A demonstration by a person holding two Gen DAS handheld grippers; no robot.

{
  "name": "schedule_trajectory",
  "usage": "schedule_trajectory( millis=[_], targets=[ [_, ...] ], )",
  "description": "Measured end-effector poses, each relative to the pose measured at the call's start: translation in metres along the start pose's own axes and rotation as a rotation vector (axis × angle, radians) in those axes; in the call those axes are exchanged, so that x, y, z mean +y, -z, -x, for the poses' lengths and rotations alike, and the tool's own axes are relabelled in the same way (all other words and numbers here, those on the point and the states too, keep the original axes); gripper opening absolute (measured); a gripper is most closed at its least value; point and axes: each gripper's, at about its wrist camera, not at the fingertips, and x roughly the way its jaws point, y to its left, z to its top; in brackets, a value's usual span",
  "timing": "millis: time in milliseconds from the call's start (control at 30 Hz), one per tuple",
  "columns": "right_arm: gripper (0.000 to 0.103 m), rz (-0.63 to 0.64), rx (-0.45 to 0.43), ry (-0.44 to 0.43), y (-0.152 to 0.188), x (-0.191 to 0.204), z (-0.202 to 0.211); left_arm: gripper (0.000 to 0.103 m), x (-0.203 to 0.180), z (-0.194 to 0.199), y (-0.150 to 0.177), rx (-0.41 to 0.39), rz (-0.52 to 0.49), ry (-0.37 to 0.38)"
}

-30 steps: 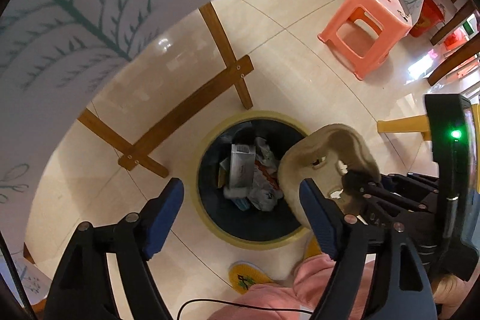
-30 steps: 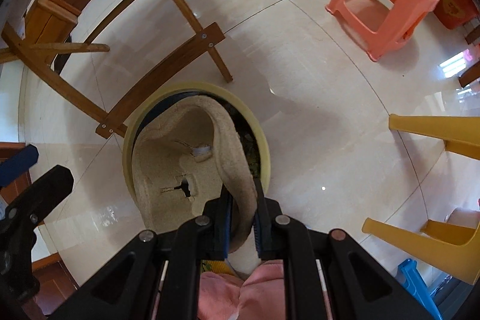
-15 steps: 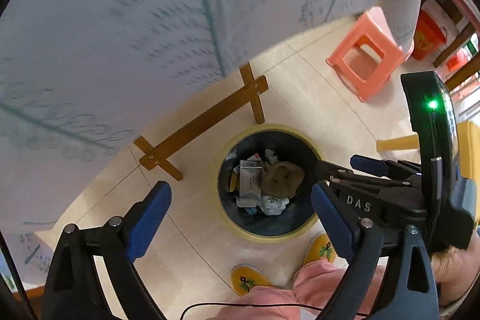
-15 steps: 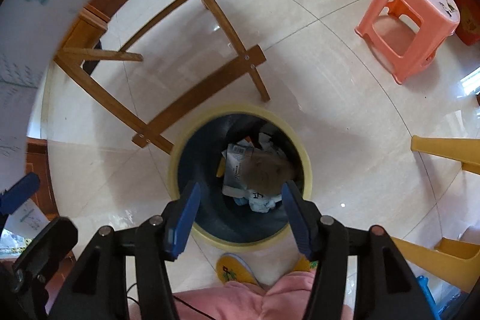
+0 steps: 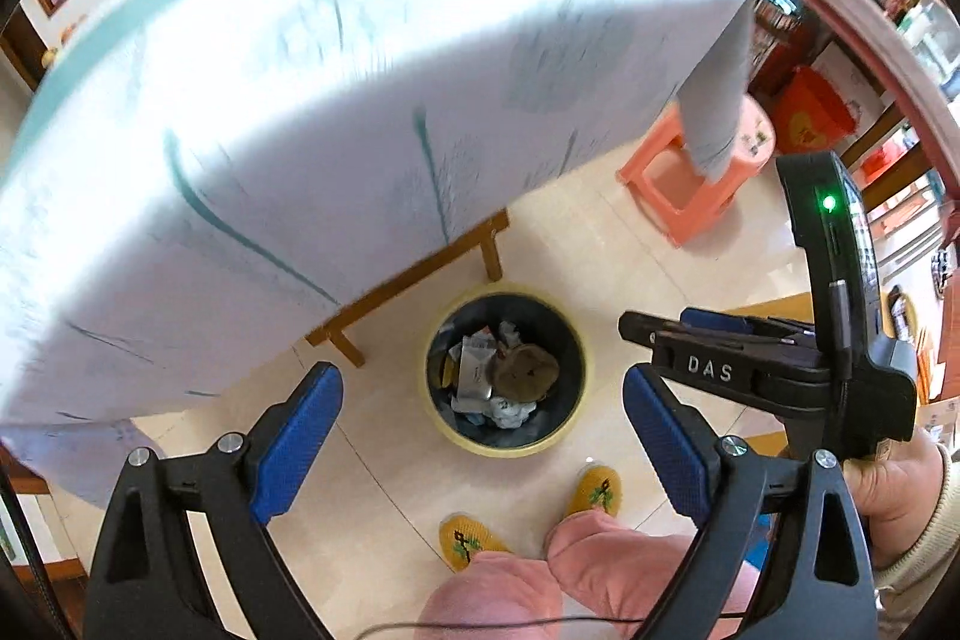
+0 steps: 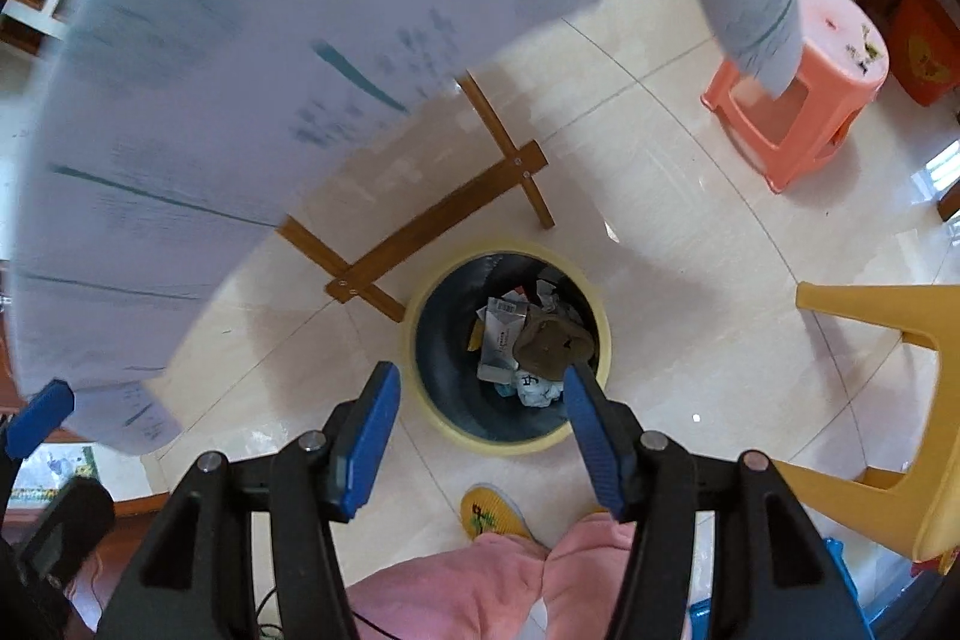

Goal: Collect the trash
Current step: 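Move both tools back over the table toward the red snack and paper cup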

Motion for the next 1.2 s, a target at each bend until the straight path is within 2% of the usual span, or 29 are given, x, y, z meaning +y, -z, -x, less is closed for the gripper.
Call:
schedule_trajectory(
  millis=[200, 433, 533, 800, 1000, 1200],
  targets=[
    [0.057, 0.037, -0.018, -0.021, -0.009, 0.009, 0.078, 0.094, -0.001, 0.079, -0.029, -0.088, 0.063, 0.011],
    [0.057, 0.094, -0.121, -0.079, -0.027, 0.02, 0.164, 0.094, 0.008, 0.16, -0.06, -0.225, 0.152, -0.004],
    [0.058, 0.125, -0.154, -0.096, -0.034, 0.024, 0.188, 0.094, 0.011, 0.187, -0.067, -0.279, 0.175, -0.027],
    [0.058, 0.241, -0.231, -0.154, -0.056, 0.046, 0.228, 0.094, 0.016, 0.23, -0.083, -0.377, 0.224, -0.104],
    [0.058, 0.311, -0.251, -0.193, -0.072, 0.065, 0.237, 0.094, 0.021, 0.247, -0.092, -0.398, 0.262, -0.151],
    [0.058, 0.356, -0.242, -0.193, -0.091, 0.087, 0.227, 0.094, 0.038, 0.241, -0.104, -0.387, 0.284, -0.179]
  ],
)
